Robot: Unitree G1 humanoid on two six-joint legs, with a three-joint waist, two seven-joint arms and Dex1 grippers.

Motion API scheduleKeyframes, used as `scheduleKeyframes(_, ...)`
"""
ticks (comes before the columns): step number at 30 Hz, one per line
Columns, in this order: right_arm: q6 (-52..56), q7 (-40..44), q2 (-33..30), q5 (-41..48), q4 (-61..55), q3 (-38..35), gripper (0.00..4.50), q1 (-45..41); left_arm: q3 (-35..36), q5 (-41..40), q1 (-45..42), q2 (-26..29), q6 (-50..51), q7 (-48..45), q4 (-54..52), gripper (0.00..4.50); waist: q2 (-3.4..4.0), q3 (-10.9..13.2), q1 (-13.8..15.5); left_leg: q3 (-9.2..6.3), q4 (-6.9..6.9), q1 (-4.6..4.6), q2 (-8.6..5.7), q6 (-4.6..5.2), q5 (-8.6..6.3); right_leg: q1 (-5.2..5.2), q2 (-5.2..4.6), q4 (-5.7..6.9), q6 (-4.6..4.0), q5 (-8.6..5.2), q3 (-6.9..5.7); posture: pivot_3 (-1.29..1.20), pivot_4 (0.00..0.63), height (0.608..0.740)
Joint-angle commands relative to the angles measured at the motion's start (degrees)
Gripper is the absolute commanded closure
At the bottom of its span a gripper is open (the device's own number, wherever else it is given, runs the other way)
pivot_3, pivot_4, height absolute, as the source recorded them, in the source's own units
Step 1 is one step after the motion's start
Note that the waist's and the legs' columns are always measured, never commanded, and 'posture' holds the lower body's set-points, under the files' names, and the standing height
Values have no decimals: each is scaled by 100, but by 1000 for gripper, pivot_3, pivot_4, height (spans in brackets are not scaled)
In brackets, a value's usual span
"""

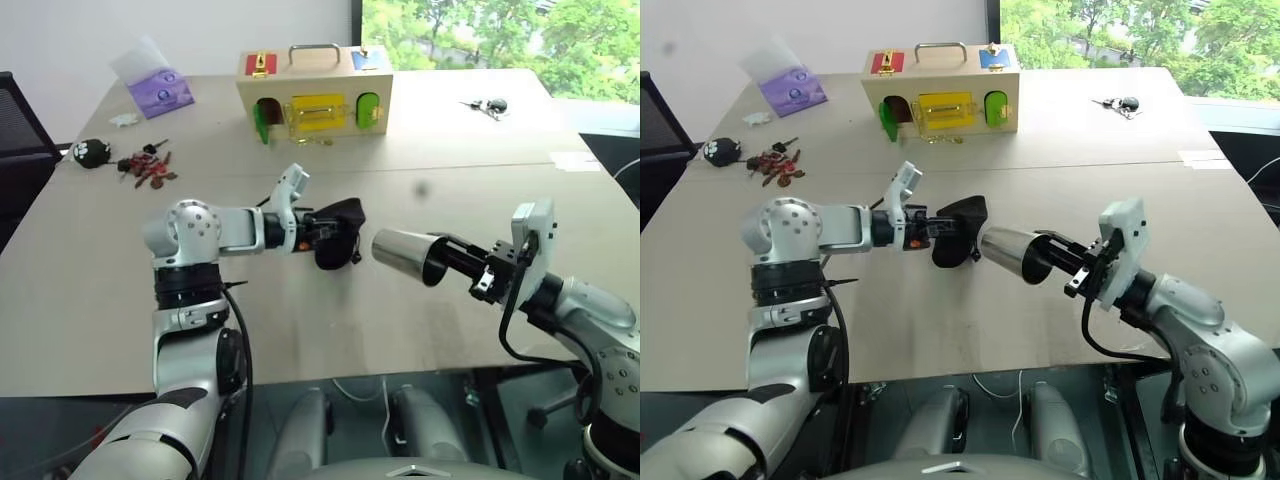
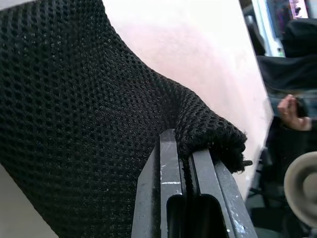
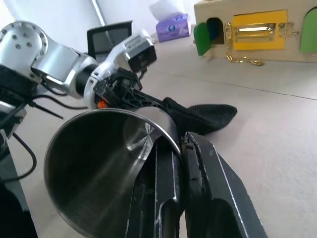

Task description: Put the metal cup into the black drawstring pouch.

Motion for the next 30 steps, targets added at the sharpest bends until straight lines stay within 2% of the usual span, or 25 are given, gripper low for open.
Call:
scheduleKeyframes(1,-553,-165,127,-159,-147,497,4454,114,138,-389,-287,24,10,31,438,4500,0,0,-4,2,0,-1,0,0,0,-2,1,0,0,0,0,0,150,740)
scheduleKeyframes(7,-1594,-196,440,-846,719,1516,4454,-70,-77,-593,-535,116,10,59,1034,4500,0,0,-9,8,0,-2,-1,-1,1,-5,2,1,0,0,0,0,150,740)
scheduleKeyframes(12,-2192,-212,668,-1171,1285,1897,4454,-179,-447,-767,-552,307,10,26,942,4500,0,0,-1,2,-1,-5,-1,-4,2,-8,0,0,0,0,-1,0,150,740)
scheduleKeyframes(16,-2632,-277,615,-1779,1939,2276,4454,-222,-447,-944,-569,347,10,133,881,4500,0,0,-6,-1,-3,-5,-1,-20,11,-11,-1,0,0,0,3,0,150,740)
scheduleKeyframes(22,-3004,-601,560,-2517,2924,2435,4454,-372,-544,-1130,-263,522,10,330,299,4500,0,0,0,2,-3,-7,0,-21,13,-12,-3,0,0,0,3,0,150,740)
scheduleKeyframes(30,-3331,-1099,753,-3222,3865,2627,4454,-982,-479,-1530,236,618,10,742,-486,4500,-2,-2,-6,-1,-3,3,3,-18,11,-11,2,9,-2,1,9,0,150,740)
